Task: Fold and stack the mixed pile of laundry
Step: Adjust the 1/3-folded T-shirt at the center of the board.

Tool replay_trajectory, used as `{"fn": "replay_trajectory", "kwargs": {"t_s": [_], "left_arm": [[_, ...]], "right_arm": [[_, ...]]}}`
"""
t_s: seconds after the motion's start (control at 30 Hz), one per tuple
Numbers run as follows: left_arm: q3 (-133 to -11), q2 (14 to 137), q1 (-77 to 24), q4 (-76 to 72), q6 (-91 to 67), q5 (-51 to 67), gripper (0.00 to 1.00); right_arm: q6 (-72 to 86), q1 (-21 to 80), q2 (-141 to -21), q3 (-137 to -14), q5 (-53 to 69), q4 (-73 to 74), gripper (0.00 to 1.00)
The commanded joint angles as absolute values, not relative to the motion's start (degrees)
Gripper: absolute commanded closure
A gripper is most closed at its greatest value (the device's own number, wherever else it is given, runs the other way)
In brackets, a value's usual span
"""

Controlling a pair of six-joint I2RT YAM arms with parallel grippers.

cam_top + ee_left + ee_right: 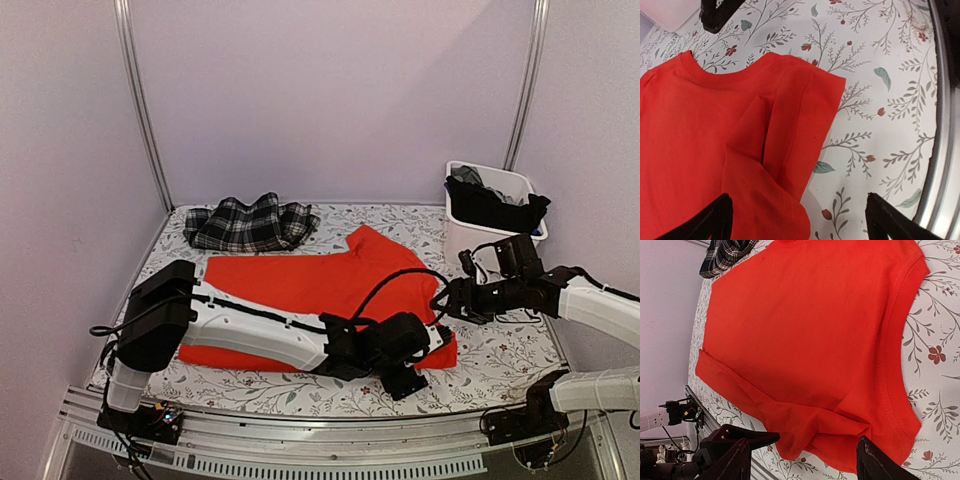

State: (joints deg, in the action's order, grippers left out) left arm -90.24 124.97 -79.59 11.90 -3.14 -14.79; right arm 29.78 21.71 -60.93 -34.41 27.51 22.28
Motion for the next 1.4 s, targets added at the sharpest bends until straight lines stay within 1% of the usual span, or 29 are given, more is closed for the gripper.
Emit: {"fn": "replay_trajectory", "kwargs": {"t_s": [0.0, 0.2, 0.4, 0.53, 0.67, 0.77, 0.8, 0.9, 1.07, 1.23, 1.27, 1.37], "left_arm": [[-92.48, 127.53, -79.41, 14.42, -0.12, -18.94, 0.1], [-93.66, 129.24, -77.72, 16.84, 2.83, -22.8, 0.23], [-87.2, 122.04, -74.17, 11.69, 0.36, -18.83, 0.45], [-85.3, 120.33, -71.34, 9.88, -0.97, -15.22, 0.65], [-84.39, 120.45, -69.27, 8.75, -1.06, -11.3, 0.82], [-84.21, 121.0, -68.1, 8.2, -1.26, -9.16, 0.91], [-84.01, 121.09, -67.55, 7.87, -1.49, -8.46, 0.93], [-83.1, 121.11, -65.28, 6.38, -3.01, -7.15, 0.99], [-81.44, 120.77, -60.88, 4.25, -5.06, -5.1, 1.0], [-81.74, 121.79, -57.64, 3.65, -6.04, -2.91, 0.99], [-81.78, 121.89, -57.2, 3.46, -6.3, -2.36, 0.95], [-81.3, 121.42, -55.6, 2.99, -7.74, -0.47, 0.72]], "right_arm": [[29.97, 21.14, -61.18, -33.41, 29.23, 19.83, 0.29], [29.75, 20.77, -62.76, -33.16, 29.74, 18.82, 0.29], [30.14, 20.69, -63.91, -31.56, 30.57, 17.58, 0.29], [30.32, 20.68, -64.67, -30.77, 30.99, 16.89, 0.29], [30.15, 20.69, -64.95, -30.67, 30.79, 16.79, 0.29], [29.9, 20.69, -64.98, -30.72, 30.64, 16.79, 0.29], [29.73, 20.74, -65.16, -30.73, 30.78, 16.73, 0.3], [28.92, 20.66, -66.33, -30.65, 33.26, 16.38, 0.35], [29.72, 20.81, -68.26, -28.98, 38.73, 12.47, 0.44], [30.14, 21.47, -71.56, -29.02, 39.96, 9.14, 0.46], [30.21, 21.65, -72.33, -29.19, 40.25, 8.28, 0.47], [30.86, 22.78, -75.31, -30.6, 40.72, 6.23, 0.49]]}}
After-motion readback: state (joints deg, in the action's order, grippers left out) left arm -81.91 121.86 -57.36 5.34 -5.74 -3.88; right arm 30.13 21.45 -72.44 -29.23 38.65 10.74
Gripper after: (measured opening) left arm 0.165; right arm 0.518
